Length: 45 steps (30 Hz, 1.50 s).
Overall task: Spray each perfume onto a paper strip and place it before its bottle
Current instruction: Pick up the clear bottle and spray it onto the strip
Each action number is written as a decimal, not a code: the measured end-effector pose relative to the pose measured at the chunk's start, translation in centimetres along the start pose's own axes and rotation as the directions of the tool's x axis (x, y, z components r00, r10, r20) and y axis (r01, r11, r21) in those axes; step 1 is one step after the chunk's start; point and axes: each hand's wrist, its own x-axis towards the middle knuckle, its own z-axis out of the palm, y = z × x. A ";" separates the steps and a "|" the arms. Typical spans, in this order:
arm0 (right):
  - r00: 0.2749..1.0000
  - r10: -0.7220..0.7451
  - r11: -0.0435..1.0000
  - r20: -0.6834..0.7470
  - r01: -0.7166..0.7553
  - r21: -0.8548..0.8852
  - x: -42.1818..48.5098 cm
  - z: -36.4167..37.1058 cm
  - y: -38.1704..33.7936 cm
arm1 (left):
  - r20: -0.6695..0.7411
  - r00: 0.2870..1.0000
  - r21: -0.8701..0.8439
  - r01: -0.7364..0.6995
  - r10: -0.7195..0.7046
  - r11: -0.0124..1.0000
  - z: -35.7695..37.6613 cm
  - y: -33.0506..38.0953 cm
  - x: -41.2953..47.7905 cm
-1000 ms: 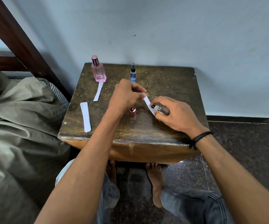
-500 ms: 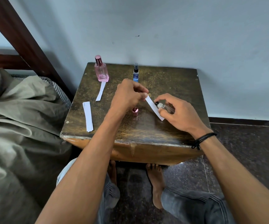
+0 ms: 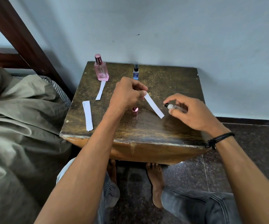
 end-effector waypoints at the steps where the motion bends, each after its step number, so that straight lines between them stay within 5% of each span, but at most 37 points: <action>1: 0.999 0.003 1.000 -0.037 -0.003 0.018 0.0 -0.1 0.1 | 0.001 1.000 0.000 0.000 0.000 1.000 0.0 0.1 0.0; 5: 0.997 0.005 1.000 -0.075 -0.006 -0.011 0.0 0.6 -0.4 | 0.008 1.000 0.022 -0.007 0.007 1.000 0.1 0.1 0.0; 19: 0.989 0.025 0.975 0.147 0.008 -0.220 0.0 0.3 -1.2 | -0.029 0.999 0.033 -0.025 0.026 0.999 0.1 -0.3 0.3; 24: 0.991 0.072 0.997 0.117 -0.071 -0.008 -0.4 -0.6 0.0 | -0.041 0.999 0.020 -0.034 0.035 0.999 -0.1 -0.5 0.5; 35: 0.990 0.063 0.903 -0.128 -0.001 0.430 0.1 -0.3 0.0 | -0.006 0.997 0.168 -0.073 0.076 0.983 0.5 -0.7 0.7; 45: 0.978 0.122 0.861 -0.171 -0.019 0.508 1.2 1.1 -0.1 | 0.106 0.988 0.305 -0.142 0.115 0.942 1.2 -0.8 0.4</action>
